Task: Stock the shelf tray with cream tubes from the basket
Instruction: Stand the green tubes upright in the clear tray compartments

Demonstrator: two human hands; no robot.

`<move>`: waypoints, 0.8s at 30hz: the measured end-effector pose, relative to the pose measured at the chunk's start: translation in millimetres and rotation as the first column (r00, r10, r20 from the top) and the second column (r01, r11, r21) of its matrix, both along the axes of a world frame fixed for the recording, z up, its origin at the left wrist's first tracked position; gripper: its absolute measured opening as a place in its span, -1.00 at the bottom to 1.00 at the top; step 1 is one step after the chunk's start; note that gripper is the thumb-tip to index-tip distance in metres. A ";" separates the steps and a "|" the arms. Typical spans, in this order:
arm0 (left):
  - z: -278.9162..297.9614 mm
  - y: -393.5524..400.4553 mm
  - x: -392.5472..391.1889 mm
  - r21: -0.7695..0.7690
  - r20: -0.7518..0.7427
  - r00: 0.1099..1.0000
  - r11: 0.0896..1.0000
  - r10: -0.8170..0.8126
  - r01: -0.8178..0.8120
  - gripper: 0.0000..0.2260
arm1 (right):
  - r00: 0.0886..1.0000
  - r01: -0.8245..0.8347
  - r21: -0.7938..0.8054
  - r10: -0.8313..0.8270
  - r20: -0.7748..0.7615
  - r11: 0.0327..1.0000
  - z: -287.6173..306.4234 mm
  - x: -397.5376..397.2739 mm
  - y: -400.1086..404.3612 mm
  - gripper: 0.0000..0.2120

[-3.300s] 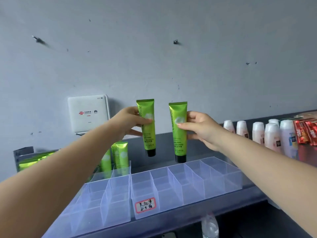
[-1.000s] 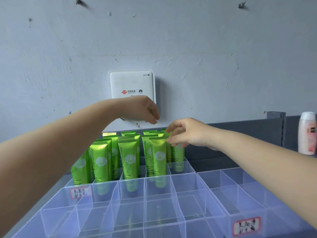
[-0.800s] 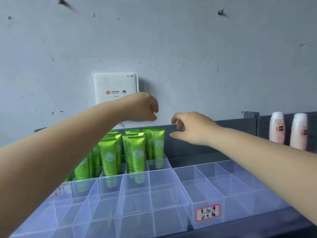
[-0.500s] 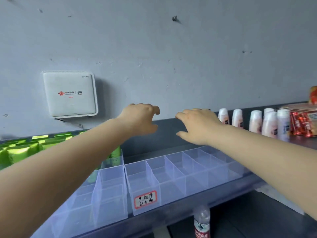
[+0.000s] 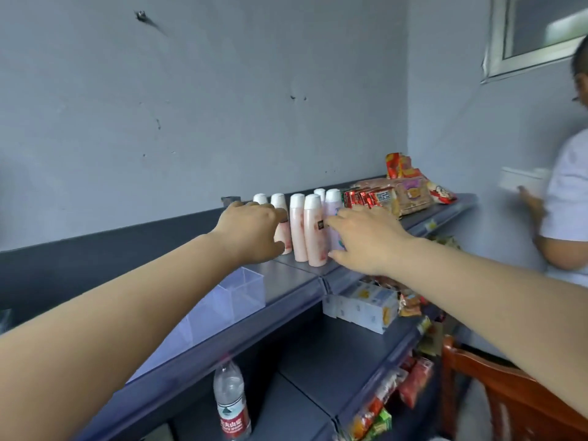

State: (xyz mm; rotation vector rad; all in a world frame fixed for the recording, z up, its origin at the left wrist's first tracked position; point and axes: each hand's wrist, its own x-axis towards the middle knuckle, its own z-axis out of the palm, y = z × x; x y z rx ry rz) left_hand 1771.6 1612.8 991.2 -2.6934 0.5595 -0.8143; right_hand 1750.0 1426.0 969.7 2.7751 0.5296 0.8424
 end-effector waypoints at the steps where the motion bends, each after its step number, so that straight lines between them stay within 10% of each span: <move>1: -3.3 -14.1 2.2 0.004 -0.003 1.000 1.000 -0.020 0.020 -0.64 | 0.999 0.034 -0.002 -0.034 -0.017 0.999 -2.8 -3.6 -14.3 -0.55; 24: -91.5 -233.6 17.8 0.064 -0.142 0.890 0.893 -0.433 0.445 -0.63 | 0.858 0.471 -0.048 -0.470 -0.208 0.881 -84.3 -61.9 -193.3 -0.48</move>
